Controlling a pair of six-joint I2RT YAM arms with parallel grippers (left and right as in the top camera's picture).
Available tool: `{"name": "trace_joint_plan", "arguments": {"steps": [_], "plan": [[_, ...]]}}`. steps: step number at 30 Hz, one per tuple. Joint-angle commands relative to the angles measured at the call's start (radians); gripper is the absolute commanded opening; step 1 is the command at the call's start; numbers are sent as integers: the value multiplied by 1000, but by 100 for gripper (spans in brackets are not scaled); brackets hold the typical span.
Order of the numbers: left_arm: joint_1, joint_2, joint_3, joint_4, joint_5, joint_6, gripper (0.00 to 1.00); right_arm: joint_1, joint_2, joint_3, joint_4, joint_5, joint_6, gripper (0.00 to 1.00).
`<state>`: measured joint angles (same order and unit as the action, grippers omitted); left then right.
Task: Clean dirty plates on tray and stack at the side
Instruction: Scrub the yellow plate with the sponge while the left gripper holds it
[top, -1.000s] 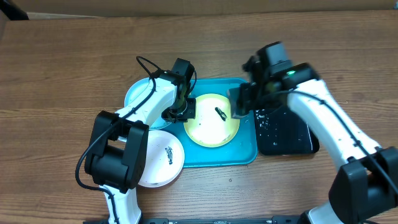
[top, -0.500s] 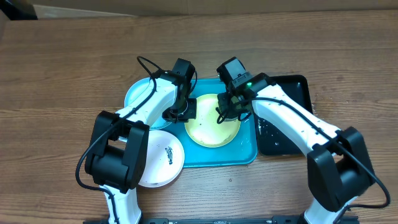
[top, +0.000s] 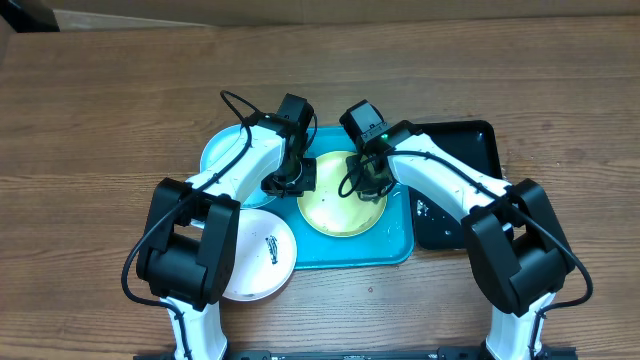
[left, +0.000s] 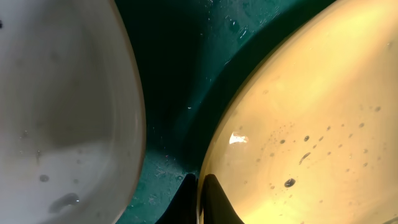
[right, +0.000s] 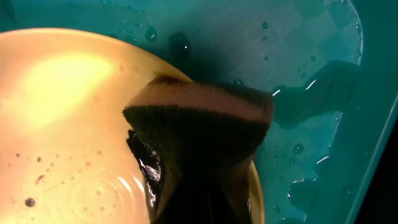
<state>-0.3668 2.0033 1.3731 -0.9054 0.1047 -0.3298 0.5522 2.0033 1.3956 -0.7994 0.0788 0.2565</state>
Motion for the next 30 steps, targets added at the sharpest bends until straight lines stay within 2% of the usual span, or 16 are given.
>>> {"name": "trace_joint_plan", "arguments": {"steps": [1,8,18,30], "plan": [[-8,21,-9,-2,4,15,4,2,58,17,-2,-13,76,4],[-8,21,-9,6,4,15,4,3,71,17,4,-214,81,4],[-8,21,-9,14,4,11,4,4,71,17,6,-325,81,4],[-8,21,-9,14,4,11,4,49,74,14,14,-367,89,4]]}}
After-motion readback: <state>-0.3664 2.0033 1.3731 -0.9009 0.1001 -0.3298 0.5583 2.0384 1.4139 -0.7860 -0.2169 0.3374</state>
